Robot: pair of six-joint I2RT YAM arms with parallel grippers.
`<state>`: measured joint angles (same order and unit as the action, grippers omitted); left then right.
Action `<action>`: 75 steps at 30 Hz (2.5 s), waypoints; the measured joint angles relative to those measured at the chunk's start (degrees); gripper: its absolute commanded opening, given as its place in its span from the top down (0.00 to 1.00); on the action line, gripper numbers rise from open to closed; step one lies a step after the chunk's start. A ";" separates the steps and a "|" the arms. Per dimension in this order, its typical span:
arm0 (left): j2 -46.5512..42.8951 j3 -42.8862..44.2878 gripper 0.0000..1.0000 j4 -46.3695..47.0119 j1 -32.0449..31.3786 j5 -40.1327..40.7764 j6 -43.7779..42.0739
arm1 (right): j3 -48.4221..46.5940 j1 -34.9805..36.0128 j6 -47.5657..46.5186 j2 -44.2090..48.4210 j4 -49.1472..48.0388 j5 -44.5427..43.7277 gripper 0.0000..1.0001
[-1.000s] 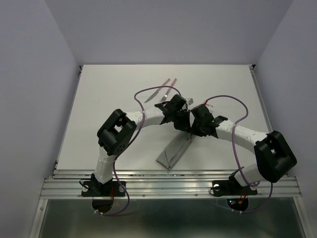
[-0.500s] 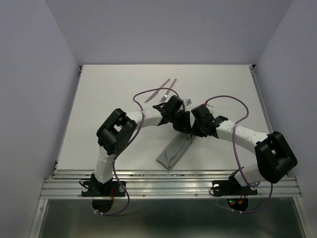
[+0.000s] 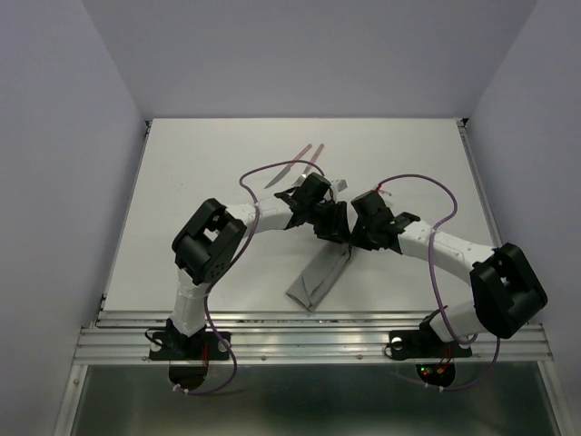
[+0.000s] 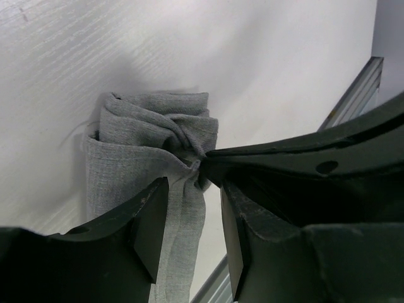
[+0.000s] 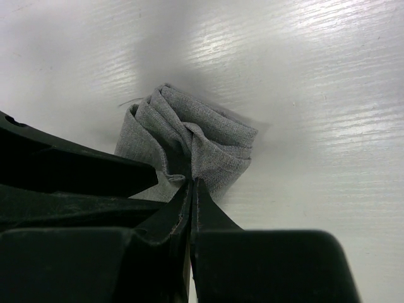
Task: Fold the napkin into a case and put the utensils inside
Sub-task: Stuff the smaller-rectangle-folded napkin at the center of the board.
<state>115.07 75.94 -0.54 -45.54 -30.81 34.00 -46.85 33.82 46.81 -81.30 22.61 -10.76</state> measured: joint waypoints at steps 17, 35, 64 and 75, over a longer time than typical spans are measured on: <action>-4.57 -4.37 1.00 3.37 2.25 -2.80 0.48 | 0.00 0.02 0.85 0.81 -2.45 0.31 0.99; -4.55 -7.98 1.00 2.86 3.87 0.17 -0.61 | -0.02 0.02 0.85 0.81 -2.99 0.68 0.99; 4.04 -0.48 1.00 4.07 1.25 -1.77 -0.50 | -0.61 0.02 0.74 -1.29 -3.13 0.70 0.99; 4.04 -0.48 1.00 4.39 1.29 -1.86 0.00 | -0.68 0.00 0.70 -3.34 -3.43 0.68 0.99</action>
<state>119.11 75.46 3.86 -44.25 -32.67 34.00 -47.53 33.82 47.51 -84.64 19.18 -10.09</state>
